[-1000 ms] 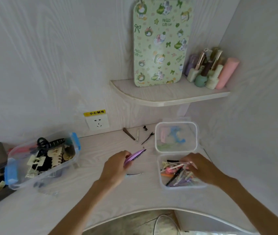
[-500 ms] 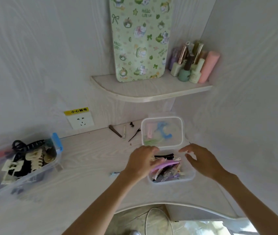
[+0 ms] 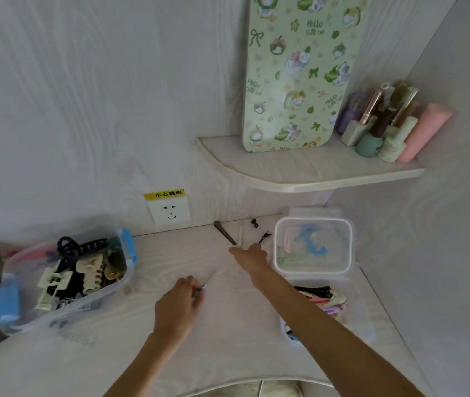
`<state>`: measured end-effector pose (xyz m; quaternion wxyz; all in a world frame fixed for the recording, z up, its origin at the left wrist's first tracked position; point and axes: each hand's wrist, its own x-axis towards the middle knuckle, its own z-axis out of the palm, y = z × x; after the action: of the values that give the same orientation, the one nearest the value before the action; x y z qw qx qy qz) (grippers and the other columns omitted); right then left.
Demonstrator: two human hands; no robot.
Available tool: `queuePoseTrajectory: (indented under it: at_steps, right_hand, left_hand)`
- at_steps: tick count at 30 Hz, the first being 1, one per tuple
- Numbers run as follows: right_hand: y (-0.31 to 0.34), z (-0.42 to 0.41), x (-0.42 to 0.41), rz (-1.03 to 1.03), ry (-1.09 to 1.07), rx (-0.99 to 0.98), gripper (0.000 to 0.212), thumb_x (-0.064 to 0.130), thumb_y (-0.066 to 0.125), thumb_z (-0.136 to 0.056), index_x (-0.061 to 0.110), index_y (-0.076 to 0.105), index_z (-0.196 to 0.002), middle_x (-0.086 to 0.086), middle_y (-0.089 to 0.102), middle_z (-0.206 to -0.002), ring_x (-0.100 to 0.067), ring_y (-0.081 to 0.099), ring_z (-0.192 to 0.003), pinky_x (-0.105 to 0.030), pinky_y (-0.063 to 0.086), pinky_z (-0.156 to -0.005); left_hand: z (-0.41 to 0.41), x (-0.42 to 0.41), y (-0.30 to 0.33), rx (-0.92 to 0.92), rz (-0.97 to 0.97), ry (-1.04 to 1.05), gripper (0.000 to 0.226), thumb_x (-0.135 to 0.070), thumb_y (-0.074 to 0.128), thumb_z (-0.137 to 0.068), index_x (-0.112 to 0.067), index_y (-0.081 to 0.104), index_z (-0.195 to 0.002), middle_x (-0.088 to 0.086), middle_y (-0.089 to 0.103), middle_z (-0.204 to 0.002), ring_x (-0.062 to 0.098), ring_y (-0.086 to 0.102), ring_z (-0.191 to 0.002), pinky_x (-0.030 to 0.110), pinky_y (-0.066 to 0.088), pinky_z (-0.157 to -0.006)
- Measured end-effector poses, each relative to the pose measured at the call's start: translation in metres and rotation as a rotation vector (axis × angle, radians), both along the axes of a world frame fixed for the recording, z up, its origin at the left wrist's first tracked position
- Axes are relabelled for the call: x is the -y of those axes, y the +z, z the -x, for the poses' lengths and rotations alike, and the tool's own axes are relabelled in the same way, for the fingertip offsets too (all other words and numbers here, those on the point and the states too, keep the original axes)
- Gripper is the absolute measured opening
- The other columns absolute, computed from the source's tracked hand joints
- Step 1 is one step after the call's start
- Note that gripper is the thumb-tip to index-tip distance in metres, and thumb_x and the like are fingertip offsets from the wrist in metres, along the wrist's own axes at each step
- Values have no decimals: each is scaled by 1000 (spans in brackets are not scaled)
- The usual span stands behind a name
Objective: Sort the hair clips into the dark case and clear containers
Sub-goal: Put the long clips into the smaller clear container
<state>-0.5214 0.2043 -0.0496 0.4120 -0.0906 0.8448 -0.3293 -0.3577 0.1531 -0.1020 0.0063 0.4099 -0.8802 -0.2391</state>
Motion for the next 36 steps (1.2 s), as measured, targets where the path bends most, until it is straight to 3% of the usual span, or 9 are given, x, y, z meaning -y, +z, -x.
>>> queuePoseTrajectory:
  at_steps: [3,9,14,18,21,24,30,33,36]
  right_hand:
    - [-13,13,21,-162,-151,-162,86,45,50,-90,-10,9,-143,-25,18,-151,-35,24,-139,-42,25,-114]
    - [-28,17,31,-322,-151,-437,52,26,48,-91,-7,37,-130,-21,44,-134,-35,44,-124,-40,37,-102]
    - [-49,-10,33,-173,-254,-490,30,9,49,-89,6,48,-119,-16,51,-124,-32,48,-114,-38,40,-91]
    - [-56,-8,43,-138,-228,-532,44,39,44,-94,10,46,-127,-13,47,-127,-31,41,-119,-41,35,-96]
    - [-56,1,57,-119,-31,-579,81,69,51,-76,10,41,-130,-9,42,-130,-28,36,-123,-39,30,-102]
    - [-59,8,63,-80,212,-609,82,74,55,-69,18,43,-127,-6,40,-131,-27,31,-126,-39,26,-104]
    - [-67,6,48,-7,677,-768,61,55,51,-85,30,35,-139,-4,37,-133,-25,32,-123,-35,26,-101]
    - [-69,-5,32,106,816,-833,47,32,42,-95,28,35,-140,-5,39,-132,-25,36,-121,-33,29,-99]
    - [-69,-13,16,147,895,-740,52,17,44,-93,23,31,-143,-4,35,-140,-24,29,-129,-32,26,-104]
  left_hand:
    - [7,17,6,67,-90,183,15,-37,42,-95,-23,48,-94,-7,53,-82,10,50,-69,24,39,-60]
    - [24,55,-4,81,-375,276,24,-49,53,-78,-25,56,-82,-2,64,-84,18,61,-81,27,40,-67]
    - [51,68,1,-50,-450,287,9,-33,58,-83,-26,60,-80,-11,69,-69,10,66,-77,27,51,-77]
    - [70,74,4,-104,-467,232,11,-22,55,-80,-31,61,-82,-16,64,-72,12,64,-83,25,49,-74]
    - [78,80,5,-179,-475,153,22,-16,52,-82,-32,65,-89,-9,67,-87,13,64,-92,26,48,-78]
    - [72,87,3,-197,-441,158,26,-8,50,-85,-23,69,-95,-4,70,-98,14,62,-99,24,44,-78]
    - [51,96,-3,-104,-234,109,39,-3,41,-86,-27,56,-113,-5,61,-120,16,57,-110,27,46,-86]
    - [45,89,2,-12,-98,-93,56,-9,48,-90,-19,28,-142,0,32,-145,19,44,-124,32,44,-94]
    - [38,82,5,118,-54,-358,73,-21,58,-88,-17,16,-147,0,16,-151,21,28,-133,33,43,-98]
